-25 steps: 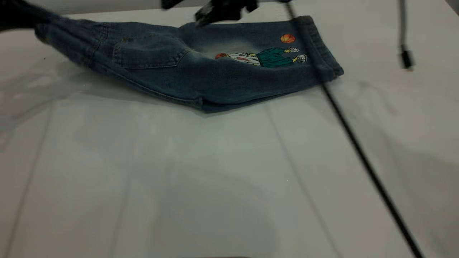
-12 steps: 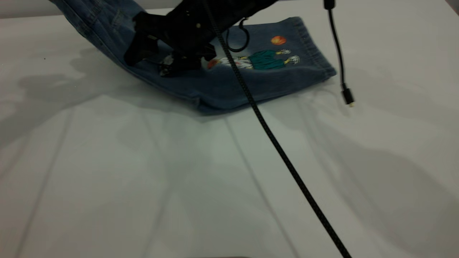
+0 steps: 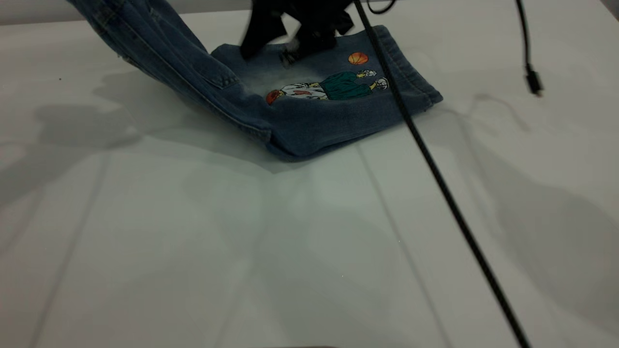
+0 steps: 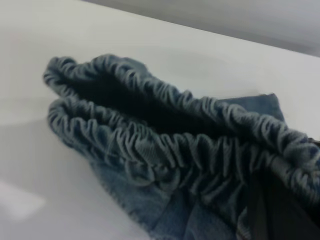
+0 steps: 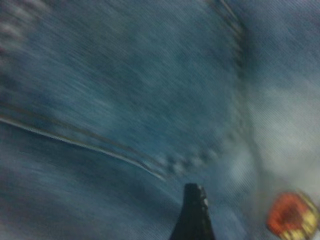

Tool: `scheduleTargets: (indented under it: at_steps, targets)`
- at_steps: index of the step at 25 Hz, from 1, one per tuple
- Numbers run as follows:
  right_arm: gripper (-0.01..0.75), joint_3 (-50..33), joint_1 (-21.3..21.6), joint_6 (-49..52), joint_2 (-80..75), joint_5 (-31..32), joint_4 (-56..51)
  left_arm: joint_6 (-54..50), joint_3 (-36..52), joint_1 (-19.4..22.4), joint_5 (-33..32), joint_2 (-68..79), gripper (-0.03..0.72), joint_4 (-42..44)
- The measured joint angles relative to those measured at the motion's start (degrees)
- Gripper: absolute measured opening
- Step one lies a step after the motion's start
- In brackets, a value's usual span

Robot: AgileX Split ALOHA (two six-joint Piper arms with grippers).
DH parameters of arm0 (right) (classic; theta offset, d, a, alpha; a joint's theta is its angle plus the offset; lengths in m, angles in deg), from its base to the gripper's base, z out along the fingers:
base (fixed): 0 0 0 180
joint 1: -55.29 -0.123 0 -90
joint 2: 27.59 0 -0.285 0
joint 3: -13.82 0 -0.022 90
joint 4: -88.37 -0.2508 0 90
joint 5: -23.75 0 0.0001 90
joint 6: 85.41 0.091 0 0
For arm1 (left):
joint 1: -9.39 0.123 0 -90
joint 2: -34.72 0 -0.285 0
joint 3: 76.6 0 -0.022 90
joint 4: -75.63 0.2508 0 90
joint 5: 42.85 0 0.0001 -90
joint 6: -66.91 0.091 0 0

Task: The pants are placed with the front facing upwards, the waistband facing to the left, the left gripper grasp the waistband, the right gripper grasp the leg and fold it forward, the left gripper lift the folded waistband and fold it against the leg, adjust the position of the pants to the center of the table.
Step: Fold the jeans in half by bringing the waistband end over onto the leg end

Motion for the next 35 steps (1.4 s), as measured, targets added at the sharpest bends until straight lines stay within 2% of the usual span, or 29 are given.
scheduleTargets:
  at_steps: [7,10,15,20,23,29,35]
  targets:
    - [0.497,0.1,-3.7,2.3,-3.0,0.7,2.4,2.4,0.0,-8.3,2.1,-0.5,0.058,0.0]
    - [0.497,0.2,-3.8,2.2,-2.2,1.4,3.1,3.3,0.0,-11.6,4.7,-0.5,0.058,0.0]
    - [0.497,0.2,2.1,2.2,4.0,1.9,7.1,3.4,0.0,-17.2,8.2,-0.8,0.058,0.0]
    - [0.497,0.2,9.9,2.2,11.5,2.0,8.1,3.7,0.0,-24.2,15.0,-0.8,0.058,-0.2]
    - [0.497,0.2,12.7,2.2,15.1,3.2,8.1,3.7,0.0,-27.8,18.3,0.2,0.058,-1.2]
    - [0.497,0.2,15.1,1.5,20.0,4.9,8.3,3.7,-5.6,-32.6,19.9,8.9,0.058,-3.0]
    - [0.497,0.2,15.2,1.4,20.6,5.3,8.3,3.0,-15.8,-34.2,18.6,22.3,0.058,-4.5]
